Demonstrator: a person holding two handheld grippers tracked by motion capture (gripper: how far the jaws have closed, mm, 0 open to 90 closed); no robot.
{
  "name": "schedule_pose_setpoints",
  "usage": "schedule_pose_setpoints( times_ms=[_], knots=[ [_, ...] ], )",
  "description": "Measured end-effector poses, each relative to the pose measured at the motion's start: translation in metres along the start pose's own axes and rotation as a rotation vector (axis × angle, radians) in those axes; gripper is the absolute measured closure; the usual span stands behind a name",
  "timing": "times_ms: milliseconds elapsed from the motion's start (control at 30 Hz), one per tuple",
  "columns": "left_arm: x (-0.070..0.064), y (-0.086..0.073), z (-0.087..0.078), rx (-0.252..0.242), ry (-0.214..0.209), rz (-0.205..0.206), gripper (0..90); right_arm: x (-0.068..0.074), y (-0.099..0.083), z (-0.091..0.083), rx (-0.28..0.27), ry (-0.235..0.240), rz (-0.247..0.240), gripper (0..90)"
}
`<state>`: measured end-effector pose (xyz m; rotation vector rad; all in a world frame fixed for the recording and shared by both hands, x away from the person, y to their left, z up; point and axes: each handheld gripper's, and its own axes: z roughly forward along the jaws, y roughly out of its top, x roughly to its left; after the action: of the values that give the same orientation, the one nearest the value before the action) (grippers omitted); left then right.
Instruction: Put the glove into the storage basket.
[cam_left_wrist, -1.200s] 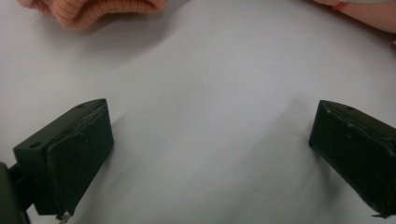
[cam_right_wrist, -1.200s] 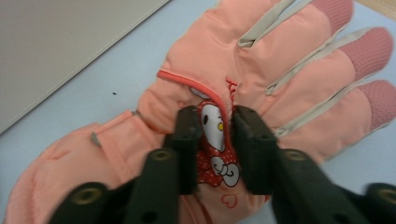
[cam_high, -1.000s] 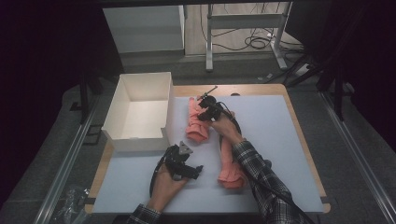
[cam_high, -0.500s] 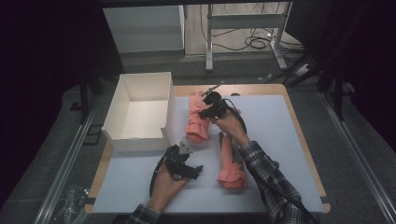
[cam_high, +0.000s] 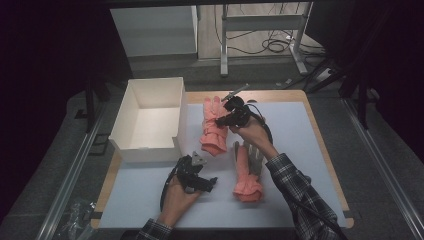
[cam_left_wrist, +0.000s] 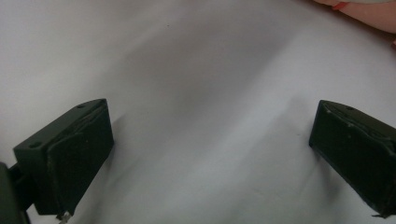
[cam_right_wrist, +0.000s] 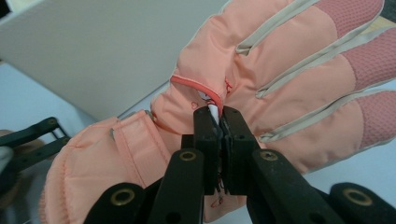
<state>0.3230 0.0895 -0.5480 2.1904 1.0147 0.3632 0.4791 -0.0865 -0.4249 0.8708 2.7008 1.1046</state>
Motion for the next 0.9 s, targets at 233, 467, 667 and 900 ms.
schedule_pose_setpoints(
  times_ms=[233, 467, 667, 900],
  knots=[
    [0.0, 0.0, 0.0, 0.0, 0.0, 0.0, 0.0, 0.006, -0.005, -0.023, -0.014, 0.017, 0.0, 85.7],
    [0.0, 0.0, 0.0, 0.0, 0.001, 0.002, 0.0, 0.008, -0.018, -0.05, -0.02, 0.028, 0.009, 85.7],
    [0.0, 0.0, 0.0, 0.001, 0.001, 0.0, 0.0, 0.011, -0.034, -0.069, -0.022, 0.019, 0.012, 85.6],
    [0.0, 0.0, 0.0, 0.0, 0.001, 0.0, 0.0, 0.02, -0.059, -0.091, -0.036, 0.016, 0.01, 85.6]
  ],
)
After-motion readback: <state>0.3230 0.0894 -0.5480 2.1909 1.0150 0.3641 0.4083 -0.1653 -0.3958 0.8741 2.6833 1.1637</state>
